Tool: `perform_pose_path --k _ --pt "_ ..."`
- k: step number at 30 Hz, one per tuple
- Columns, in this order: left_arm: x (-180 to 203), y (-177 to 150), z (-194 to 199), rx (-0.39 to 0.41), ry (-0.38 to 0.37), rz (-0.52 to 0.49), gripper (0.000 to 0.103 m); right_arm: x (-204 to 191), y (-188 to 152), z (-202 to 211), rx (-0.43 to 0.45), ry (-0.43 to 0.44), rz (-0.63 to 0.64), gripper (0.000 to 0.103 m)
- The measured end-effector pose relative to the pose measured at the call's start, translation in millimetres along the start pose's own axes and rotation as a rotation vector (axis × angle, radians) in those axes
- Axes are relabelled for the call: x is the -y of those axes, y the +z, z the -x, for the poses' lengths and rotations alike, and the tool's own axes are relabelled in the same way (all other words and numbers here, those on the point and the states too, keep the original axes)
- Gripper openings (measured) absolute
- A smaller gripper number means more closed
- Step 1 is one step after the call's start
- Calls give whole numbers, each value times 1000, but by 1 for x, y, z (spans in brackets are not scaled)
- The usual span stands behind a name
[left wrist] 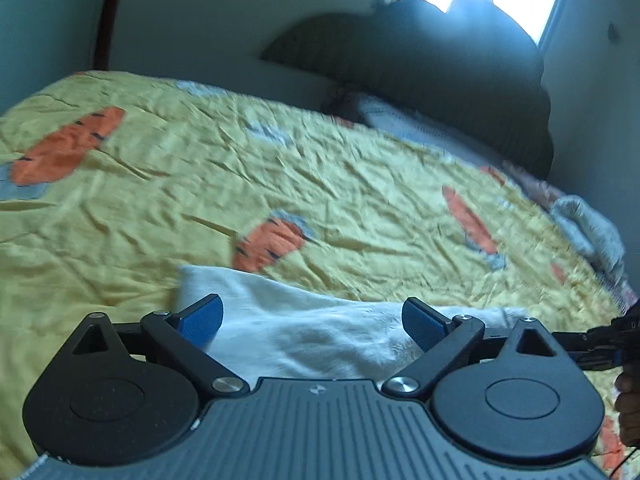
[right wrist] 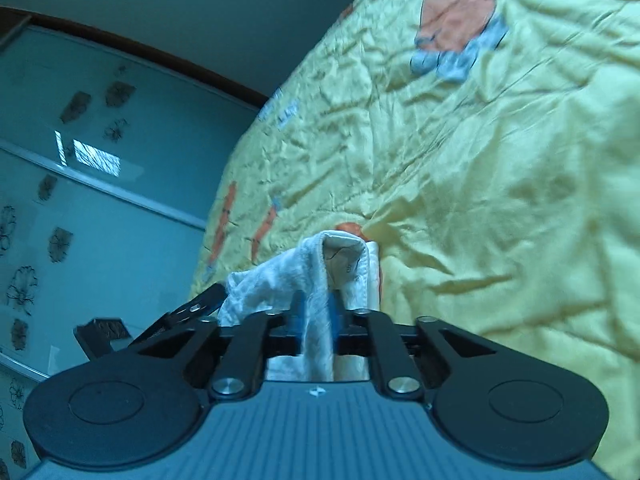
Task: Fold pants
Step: 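Grasp the folded pants with the left gripper while the right gripper holds the fold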
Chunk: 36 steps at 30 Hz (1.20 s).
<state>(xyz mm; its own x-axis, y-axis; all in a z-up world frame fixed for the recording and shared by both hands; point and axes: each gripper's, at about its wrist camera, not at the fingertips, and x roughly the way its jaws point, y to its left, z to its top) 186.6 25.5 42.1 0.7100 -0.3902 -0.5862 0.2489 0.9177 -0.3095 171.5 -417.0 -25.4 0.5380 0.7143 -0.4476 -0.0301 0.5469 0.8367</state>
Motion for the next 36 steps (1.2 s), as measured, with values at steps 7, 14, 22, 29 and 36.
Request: perform_pose_path --k 7,14,22,29,36 --pt "-72 -33 29 -114 -52 234 96 9 -17 14 -13 -31 25 82" --pt "-81 -44 20 -159 -282 426 96 3 -21 -27 -115 62 14 82" --pt "-70 -41 10 -158 -127 364 23 -31 -21 -42 -141 -47 221 19" --pt "-39 -49 29 -74 -5 146 19 -79 -36 -60 -192 -239 638 19" --pt "-48 -51 30 -86 -5 180 37 -33 -34 -43 -112 -131 282 35"
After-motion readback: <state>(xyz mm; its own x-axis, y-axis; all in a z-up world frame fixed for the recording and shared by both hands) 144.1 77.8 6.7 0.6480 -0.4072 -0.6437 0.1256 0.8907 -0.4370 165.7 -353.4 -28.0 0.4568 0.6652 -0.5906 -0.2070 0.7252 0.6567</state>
